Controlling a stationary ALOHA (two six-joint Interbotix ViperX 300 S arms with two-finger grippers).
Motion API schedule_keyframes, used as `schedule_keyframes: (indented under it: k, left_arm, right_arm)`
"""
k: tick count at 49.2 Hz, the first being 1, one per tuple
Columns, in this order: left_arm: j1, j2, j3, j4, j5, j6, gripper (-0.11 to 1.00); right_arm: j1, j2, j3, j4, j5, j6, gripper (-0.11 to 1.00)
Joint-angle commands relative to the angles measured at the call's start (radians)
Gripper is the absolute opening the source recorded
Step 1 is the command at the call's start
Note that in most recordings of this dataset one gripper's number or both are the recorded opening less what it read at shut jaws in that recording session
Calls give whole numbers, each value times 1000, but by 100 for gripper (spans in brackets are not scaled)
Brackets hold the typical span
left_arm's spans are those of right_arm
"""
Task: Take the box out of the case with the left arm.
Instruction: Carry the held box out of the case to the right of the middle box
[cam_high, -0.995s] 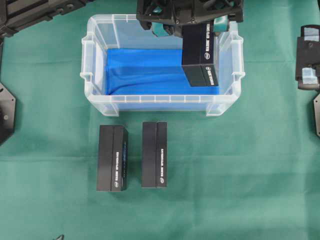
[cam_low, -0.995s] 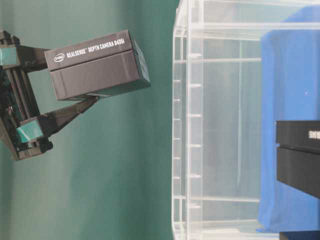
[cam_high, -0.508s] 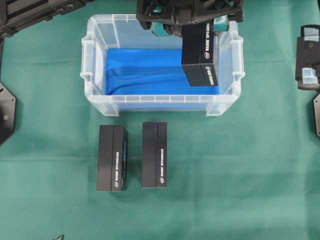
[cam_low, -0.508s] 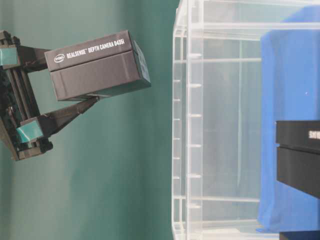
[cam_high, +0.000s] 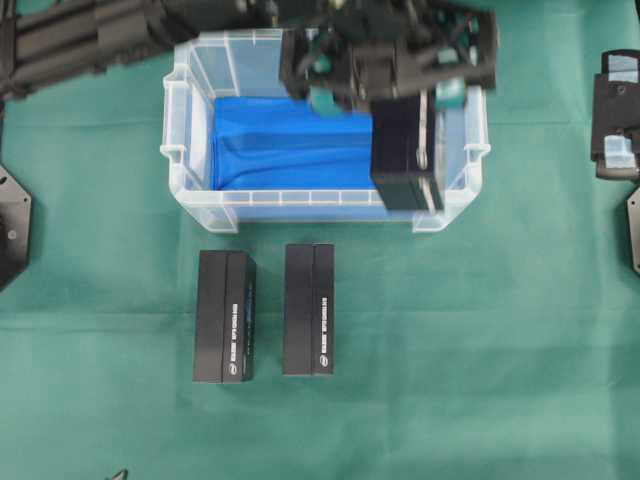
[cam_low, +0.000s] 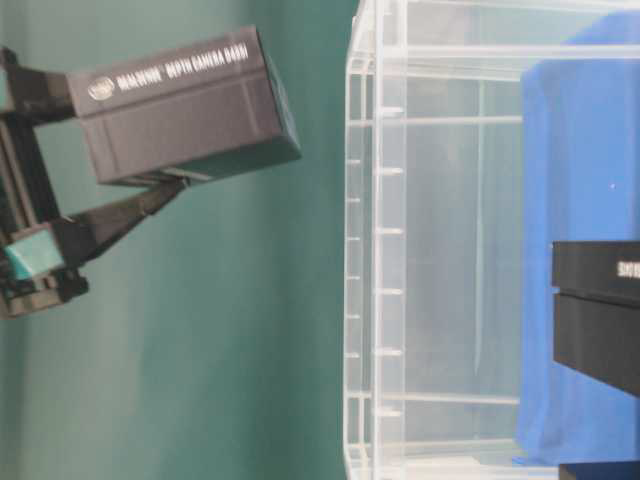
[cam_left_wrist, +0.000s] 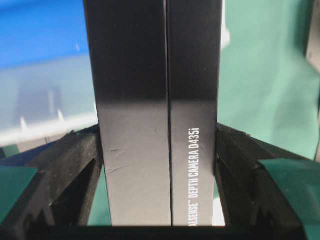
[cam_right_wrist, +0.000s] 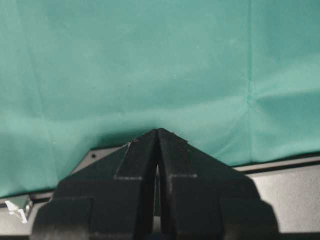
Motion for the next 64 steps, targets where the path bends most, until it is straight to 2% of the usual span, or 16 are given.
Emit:
schedule_keyframes:
  k: [1,24,42,53,64]
  left_arm:
    - [-49,-44,-28,5,-3,-28,61]
    - [-239,-44,-28,12,-3,-230,61]
    - [-261,-51,9,29,-9,-247,61]
    - [-273,-61,114,29,-72,-245,61]
    - [-281,-98,314,29,-224,-247,61]
  right_arm:
    - [0,-2,-11,2,-3,2,0]
    - [0,-3,-11,2,-3,0,0]
    - [0,-2,-9,3,-2,6,0]
    - [0,-3,-9,6,-2,6,0]
    - [0,-3,-9,6,-2,6,0]
